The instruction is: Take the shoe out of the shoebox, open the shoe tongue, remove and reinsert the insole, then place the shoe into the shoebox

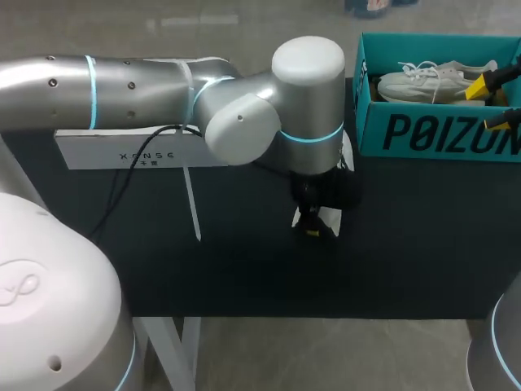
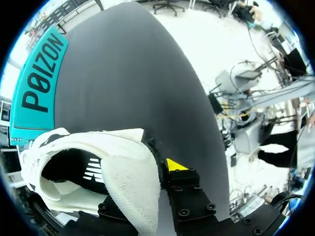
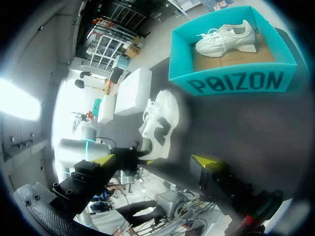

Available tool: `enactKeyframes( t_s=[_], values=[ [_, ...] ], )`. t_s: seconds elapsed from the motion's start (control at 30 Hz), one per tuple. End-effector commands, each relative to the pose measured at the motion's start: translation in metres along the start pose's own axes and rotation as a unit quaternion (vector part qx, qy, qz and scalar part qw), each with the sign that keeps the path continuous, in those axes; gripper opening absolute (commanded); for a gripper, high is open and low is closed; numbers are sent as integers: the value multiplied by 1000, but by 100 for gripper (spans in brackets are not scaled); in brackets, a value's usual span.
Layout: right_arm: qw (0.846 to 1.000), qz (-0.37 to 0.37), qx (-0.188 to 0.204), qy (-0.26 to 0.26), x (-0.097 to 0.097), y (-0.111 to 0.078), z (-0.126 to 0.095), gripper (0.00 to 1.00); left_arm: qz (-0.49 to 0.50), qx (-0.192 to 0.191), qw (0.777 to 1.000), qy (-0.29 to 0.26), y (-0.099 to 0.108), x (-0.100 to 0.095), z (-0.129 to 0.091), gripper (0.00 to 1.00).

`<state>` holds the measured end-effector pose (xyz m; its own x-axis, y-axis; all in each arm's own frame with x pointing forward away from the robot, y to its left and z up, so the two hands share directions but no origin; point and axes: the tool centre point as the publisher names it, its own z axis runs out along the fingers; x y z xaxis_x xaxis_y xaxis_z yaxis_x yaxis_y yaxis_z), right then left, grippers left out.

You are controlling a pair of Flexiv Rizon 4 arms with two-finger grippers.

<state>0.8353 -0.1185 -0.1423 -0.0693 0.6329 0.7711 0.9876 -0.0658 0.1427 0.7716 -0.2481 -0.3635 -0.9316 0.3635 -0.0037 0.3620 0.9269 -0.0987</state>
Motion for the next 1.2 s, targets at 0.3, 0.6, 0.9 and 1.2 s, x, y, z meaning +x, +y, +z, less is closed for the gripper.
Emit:
enactKeyframes(
  t_s=[0.3, 0.6, 0.9, 1.2],
  values=[
    [1000, 0, 0, -2, 0, -1, 0, 100, 305, -48, 945, 106, 51, 5, -76, 0],
    [1000, 0, 0, -2, 0, -1, 0, 100, 587, -95, 792, 137, 57, 18, -107, 0],
    [1000, 0, 0, -2, 0, -1, 0, 100, 717, -146, 668, 140, 89, 29, -132, 0],
    [1000, 0, 0, -2, 0, -1, 0, 100, 713, -159, 668, 145, 94, 29, -135, 0]
  ],
)
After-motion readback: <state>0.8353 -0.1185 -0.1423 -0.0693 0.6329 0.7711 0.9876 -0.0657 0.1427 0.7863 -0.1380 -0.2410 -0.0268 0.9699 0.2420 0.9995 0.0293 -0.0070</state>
